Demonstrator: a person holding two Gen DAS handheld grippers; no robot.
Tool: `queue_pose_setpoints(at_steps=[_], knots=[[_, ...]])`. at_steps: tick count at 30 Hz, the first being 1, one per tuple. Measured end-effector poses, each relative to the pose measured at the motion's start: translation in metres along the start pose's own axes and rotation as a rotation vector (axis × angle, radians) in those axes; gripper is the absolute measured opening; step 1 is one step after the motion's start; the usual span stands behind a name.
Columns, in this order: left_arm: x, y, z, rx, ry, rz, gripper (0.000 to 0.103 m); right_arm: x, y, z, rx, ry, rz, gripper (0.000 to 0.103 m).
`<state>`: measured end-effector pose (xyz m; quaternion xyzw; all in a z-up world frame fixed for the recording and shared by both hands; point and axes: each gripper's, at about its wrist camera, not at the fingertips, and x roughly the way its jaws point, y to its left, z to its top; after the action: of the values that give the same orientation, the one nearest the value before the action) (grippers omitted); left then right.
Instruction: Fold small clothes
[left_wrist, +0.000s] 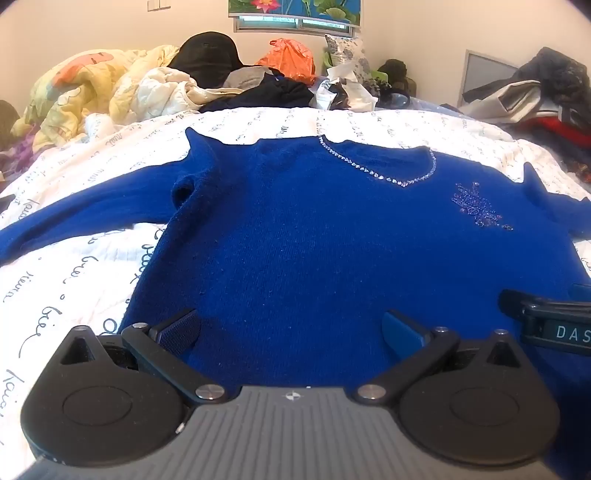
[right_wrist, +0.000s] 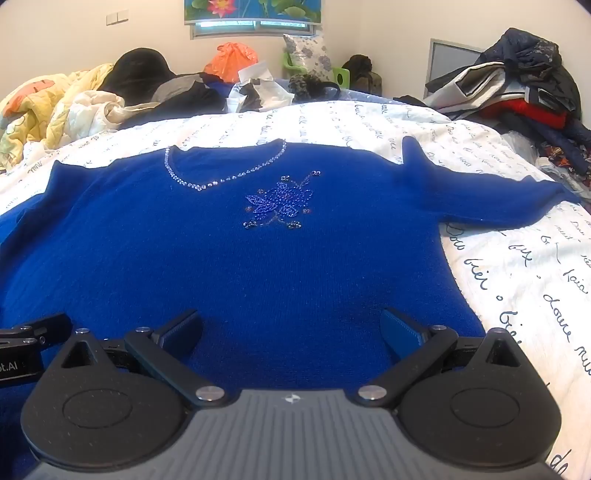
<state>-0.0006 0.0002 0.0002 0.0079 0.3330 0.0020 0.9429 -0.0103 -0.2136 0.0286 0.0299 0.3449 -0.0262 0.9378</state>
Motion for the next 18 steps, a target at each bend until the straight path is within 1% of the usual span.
queue_pose_setpoints(at_steps=[18], knots=[[-0.0002,-0.0004,0.0010,-0.002,0.008,-0.008,0.103,0.0002,0.0000,-0.0002,0.002,0.000,0.002,0.103]])
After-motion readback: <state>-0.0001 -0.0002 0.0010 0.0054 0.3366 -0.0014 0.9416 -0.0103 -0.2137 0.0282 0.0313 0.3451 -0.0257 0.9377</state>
